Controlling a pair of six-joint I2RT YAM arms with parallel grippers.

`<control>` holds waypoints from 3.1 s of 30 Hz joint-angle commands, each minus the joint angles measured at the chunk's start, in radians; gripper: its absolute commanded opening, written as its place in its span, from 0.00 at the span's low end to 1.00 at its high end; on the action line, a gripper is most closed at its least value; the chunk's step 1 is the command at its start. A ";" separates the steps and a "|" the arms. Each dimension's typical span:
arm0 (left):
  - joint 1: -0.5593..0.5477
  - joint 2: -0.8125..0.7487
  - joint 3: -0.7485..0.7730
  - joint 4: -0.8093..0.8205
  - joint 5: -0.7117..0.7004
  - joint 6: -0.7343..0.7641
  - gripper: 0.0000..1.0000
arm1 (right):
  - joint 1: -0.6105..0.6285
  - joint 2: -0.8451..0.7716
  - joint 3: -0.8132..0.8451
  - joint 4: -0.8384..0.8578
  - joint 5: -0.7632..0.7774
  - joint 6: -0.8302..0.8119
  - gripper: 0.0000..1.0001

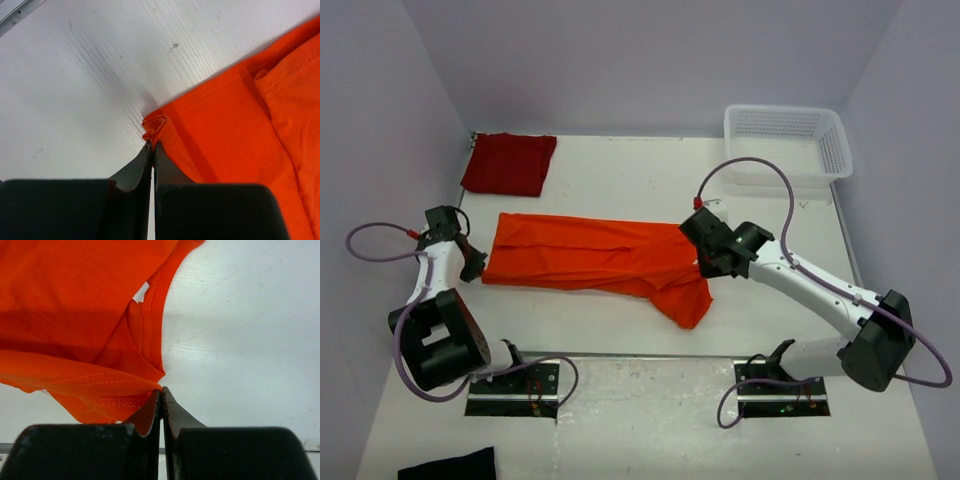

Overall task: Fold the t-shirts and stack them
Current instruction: Fold the other side of the tshirt into a rectangle

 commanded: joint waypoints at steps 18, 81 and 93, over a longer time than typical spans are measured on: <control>-0.110 0.074 0.196 0.062 -0.040 0.001 0.00 | -0.140 0.168 0.138 0.083 -0.064 -0.164 0.00; -0.547 0.119 0.425 0.025 -0.373 -0.049 0.63 | -0.322 0.588 0.597 0.143 -0.163 -0.295 0.50; -0.584 0.070 0.328 0.054 -0.292 -0.045 0.56 | -0.215 0.503 0.385 0.215 -0.507 -0.273 0.34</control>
